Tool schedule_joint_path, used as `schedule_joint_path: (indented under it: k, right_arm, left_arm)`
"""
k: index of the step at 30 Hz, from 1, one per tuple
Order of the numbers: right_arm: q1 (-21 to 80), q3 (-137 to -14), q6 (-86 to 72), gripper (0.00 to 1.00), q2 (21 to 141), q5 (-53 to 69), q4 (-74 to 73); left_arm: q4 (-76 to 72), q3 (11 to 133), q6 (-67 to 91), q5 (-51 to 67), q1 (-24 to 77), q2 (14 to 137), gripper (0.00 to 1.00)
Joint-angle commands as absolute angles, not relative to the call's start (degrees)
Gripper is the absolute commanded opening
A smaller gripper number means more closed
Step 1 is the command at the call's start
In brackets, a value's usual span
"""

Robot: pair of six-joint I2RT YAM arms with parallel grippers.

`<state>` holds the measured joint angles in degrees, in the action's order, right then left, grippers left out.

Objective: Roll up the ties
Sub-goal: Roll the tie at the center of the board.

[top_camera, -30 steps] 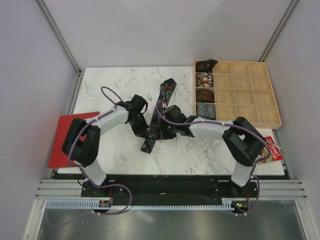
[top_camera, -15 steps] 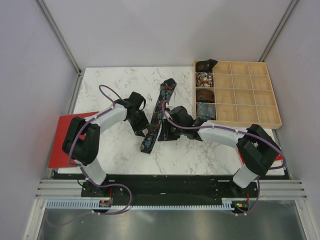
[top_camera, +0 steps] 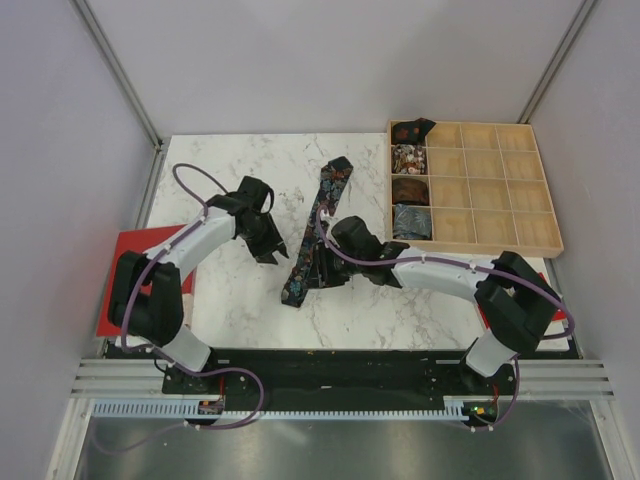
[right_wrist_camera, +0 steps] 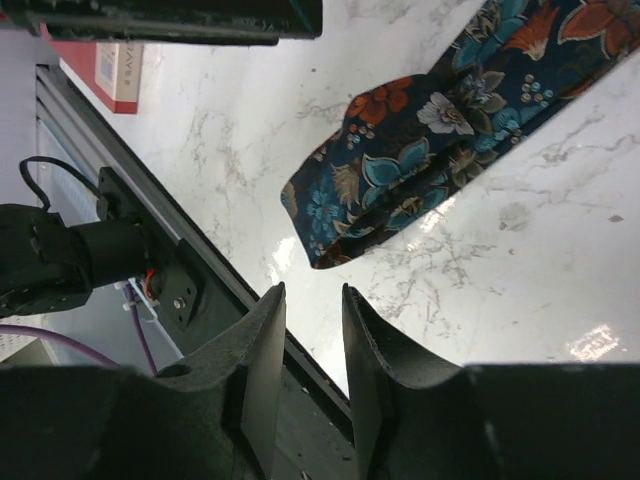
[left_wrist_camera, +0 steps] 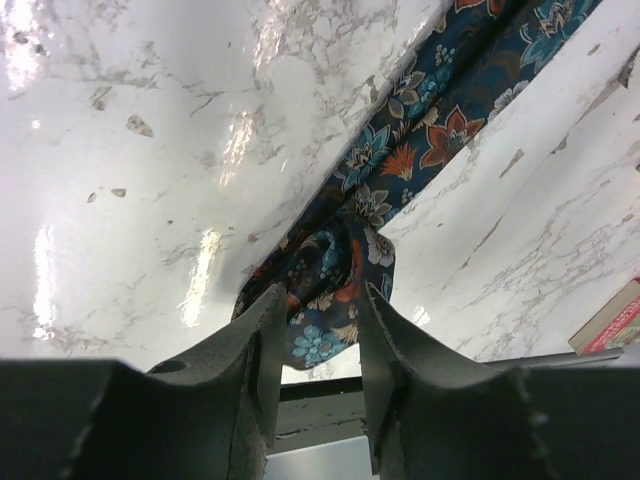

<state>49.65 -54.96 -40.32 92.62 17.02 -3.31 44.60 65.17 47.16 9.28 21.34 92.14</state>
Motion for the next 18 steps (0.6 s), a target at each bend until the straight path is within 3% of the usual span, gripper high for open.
schedule_joint_path:
  k: [1,18]
  right_arm:
    - [49.9,-58.6,-41.6,0.37,94.6,19.2,1.4]
    - [49.6,-67.5,-40.4,0.34,106.3,22.4,1.3]
  left_arm:
    - [46.8,62.8,44.1,6.4,21.1,85.5,0.40]
    - [45.2,42.6,45.4,8.9,21.2,58.2,0.41]
